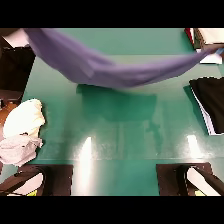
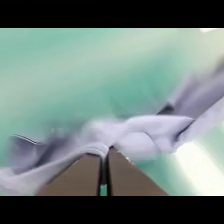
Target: Fold the shirts.
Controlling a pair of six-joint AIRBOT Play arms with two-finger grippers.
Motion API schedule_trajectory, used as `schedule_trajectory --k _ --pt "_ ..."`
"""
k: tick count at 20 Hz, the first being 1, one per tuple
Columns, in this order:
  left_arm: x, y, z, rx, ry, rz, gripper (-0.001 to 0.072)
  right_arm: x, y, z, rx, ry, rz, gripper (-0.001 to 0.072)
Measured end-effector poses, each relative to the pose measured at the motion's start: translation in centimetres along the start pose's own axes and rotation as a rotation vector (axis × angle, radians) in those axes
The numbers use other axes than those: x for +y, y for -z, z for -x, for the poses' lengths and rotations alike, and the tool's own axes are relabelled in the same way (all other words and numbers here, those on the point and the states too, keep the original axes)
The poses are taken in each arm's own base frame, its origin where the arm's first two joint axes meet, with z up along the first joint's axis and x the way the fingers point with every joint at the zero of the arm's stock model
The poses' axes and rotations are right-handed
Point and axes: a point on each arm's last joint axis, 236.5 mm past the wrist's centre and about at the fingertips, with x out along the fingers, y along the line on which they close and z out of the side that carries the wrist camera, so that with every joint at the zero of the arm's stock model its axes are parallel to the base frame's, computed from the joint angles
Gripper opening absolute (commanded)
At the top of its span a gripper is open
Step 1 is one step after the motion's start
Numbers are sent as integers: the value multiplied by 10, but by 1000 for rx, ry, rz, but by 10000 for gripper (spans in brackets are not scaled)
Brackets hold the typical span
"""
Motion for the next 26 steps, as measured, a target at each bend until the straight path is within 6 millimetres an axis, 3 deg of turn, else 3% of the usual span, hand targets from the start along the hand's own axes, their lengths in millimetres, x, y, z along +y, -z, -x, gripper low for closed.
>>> schedule_trajectory --k 3,6,9,10,12,14,16,17,20,24,26 --pt "-40 -66 79 -223 -61 -137 27 75 -73 85 -265 41 207 15" --pt "-83 -101 155 -427 -96 -215 27 129 -101 162 -449 127 350 15" --pt "-118 -118 215 -588 -109 -265 26 153 -103 214 -520 229 413 14" --pt "-123 -120 226 -619 -116 -274 26 152 -101 220 -510 258 417 14" --pt "-120 -118 228 -617 -135 -269 26 137 -94 216 -432 309 396 14" --pt "-99 -107 201 -541 -147 -217 27 106 -77 191 -279 340 335 13" --pt "-61 -75 145 -371 -152 -125 27 57 -52 154 -78 375 240 13" --pt "-40 -51 113 -263 -151 -74 27 30 -36 134 29 392 183 13" --pt "15 49 14 107 -111 110 28 -36 17 80 321 414 40 13" --pt "63 168 -79 443 -49 314 28 -98 90 10 642 437 -61 13" --pt "86 205 -117 505 -45 366 28 -121 115 -27 725 452 -72 13"
